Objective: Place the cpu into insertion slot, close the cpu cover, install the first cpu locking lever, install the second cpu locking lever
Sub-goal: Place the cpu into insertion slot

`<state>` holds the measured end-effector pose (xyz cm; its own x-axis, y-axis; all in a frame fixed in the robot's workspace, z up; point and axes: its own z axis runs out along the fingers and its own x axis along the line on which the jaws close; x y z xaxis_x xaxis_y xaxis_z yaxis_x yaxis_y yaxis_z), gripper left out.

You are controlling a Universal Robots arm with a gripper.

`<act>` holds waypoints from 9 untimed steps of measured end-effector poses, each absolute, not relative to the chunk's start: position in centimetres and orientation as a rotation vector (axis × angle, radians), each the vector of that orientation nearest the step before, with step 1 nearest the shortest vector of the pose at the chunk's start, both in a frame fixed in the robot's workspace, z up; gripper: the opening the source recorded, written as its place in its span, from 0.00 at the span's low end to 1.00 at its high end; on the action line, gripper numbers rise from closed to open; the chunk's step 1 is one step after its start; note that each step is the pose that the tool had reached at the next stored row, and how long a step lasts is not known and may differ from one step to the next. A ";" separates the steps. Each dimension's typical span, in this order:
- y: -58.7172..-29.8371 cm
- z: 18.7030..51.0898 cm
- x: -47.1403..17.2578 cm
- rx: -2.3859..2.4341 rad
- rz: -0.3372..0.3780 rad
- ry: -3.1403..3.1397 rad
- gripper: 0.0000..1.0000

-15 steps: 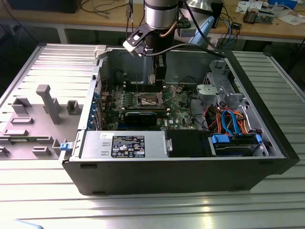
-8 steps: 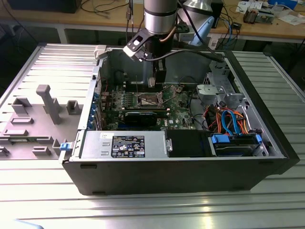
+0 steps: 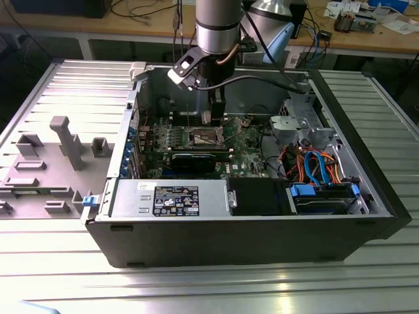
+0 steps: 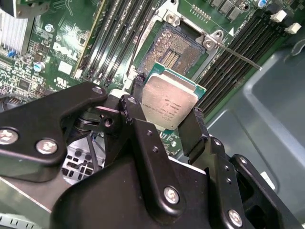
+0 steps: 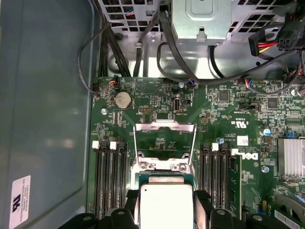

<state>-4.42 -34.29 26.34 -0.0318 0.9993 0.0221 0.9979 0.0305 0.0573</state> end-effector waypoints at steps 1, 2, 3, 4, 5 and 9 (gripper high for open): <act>-34.3 26.2 -4.4 2.169 0.088 2.238 0.55; -34.3 26.1 -4.5 2.169 0.088 2.238 0.55; -34.3 25.9 -4.5 2.169 0.088 2.238 0.55; -34.3 25.7 -4.5 2.169 0.088 2.238 0.55; -34.3 25.4 -4.5 2.169 0.088 2.238 0.55; -34.3 24.7 -4.6 2.169 0.087 2.238 0.55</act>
